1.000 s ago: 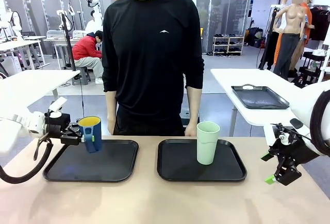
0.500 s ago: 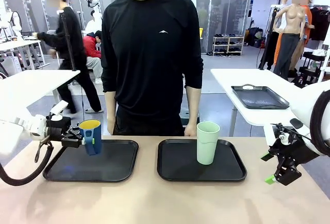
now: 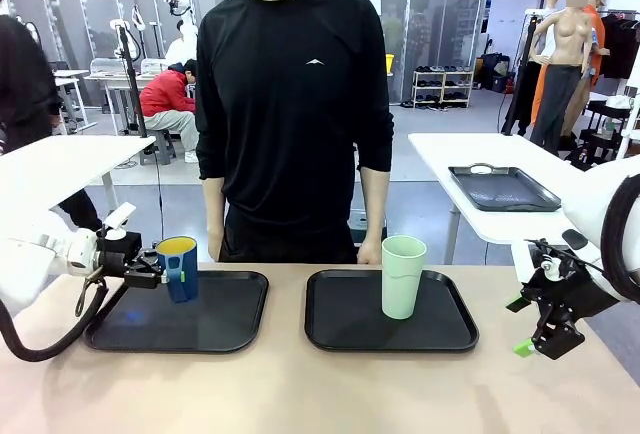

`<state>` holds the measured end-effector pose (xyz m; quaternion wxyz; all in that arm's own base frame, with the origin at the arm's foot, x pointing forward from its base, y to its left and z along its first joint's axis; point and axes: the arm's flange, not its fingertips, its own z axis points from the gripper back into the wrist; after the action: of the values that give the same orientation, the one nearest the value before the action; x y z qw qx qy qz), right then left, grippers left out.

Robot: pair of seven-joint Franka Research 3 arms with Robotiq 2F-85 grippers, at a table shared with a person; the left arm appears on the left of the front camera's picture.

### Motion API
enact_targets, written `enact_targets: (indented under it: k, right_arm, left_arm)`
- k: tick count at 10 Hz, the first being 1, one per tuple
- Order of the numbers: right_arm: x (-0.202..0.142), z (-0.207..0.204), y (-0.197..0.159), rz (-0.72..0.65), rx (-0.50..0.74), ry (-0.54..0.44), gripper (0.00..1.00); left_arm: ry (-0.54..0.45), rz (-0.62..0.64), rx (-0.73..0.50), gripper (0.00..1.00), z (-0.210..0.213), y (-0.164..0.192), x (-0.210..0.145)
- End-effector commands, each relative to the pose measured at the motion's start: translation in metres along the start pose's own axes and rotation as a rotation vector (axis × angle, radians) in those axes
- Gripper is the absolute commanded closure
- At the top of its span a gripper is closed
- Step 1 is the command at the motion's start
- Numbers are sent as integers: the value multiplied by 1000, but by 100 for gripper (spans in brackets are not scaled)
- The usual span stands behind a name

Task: Sort and store the cups by type.
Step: Pick up the Handle plastic cup and place it into the empty Flat Tray.

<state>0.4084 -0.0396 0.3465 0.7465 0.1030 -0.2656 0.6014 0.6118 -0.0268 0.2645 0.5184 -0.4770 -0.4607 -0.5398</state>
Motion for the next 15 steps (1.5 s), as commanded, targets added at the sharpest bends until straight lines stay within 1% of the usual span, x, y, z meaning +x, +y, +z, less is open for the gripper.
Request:
enact_targets:
  k: [1,8,10,13,15]
  right_arm:
    - [0,0,0,12,-3,0,0]
    - [0,0,0,12,-3,0,0]
    - [0,0,0,12,-3,0,0]
    - [0,0,0,12,-3,0,0]
    - [0,0,0,12,-3,0,0]
  left_arm:
    - [-31,-2,-31,23,1,10,-3]
    - [10,-8,-43,23,1,28,-41]
    - [1,-14,-52,23,0,31,-47]
    - [26,-17,-62,23,1,32,-57]
    - [19,-2,-71,23,2,32,-59]
